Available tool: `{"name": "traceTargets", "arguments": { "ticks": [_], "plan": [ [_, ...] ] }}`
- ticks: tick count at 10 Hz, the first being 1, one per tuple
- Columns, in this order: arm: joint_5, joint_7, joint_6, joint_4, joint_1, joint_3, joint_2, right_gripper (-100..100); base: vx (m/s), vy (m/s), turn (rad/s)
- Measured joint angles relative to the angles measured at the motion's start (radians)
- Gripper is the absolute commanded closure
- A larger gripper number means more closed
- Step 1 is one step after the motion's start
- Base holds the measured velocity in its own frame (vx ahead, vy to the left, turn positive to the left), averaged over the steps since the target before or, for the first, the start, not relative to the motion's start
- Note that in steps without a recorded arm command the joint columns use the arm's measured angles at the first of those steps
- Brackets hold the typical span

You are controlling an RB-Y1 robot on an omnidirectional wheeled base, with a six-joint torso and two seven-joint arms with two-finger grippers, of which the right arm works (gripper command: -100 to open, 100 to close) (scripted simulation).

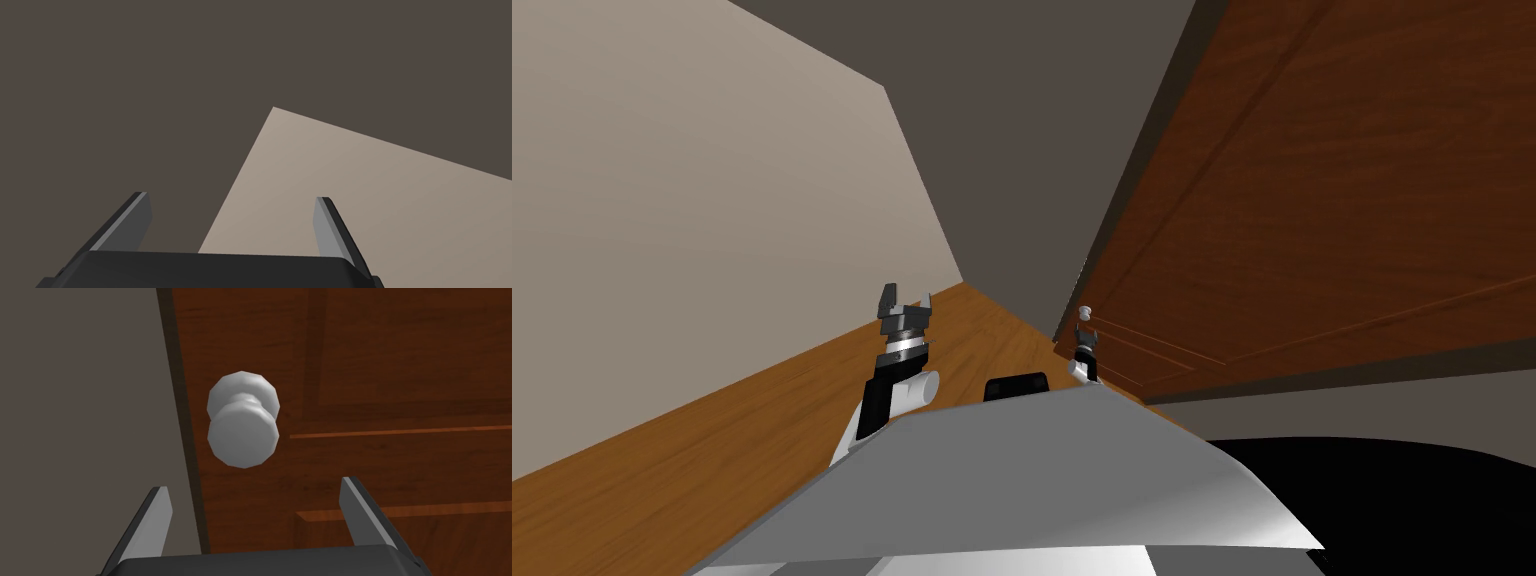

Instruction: Pull the door open

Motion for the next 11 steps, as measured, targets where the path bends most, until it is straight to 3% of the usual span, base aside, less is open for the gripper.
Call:
{"name": "traceTargets", "arguments": {
  "ticks": [9, 10, 11],
  "plan": [
    [-0.004, -0.186, -0.034, 0.070, 0.064, 0.016, -0.147, -100, 0.133, -0.002, 0.023],
    [-0.004, -0.189, -0.034, 0.070, 0.064, 0.016, -0.148, 100, -0.013, -0.004, -0.022],
    [-0.005, -0.188, -0.034, 0.070, 0.065, 0.014, -0.150, 100, -0.030, -0.003, 0.003]
  ]
}}
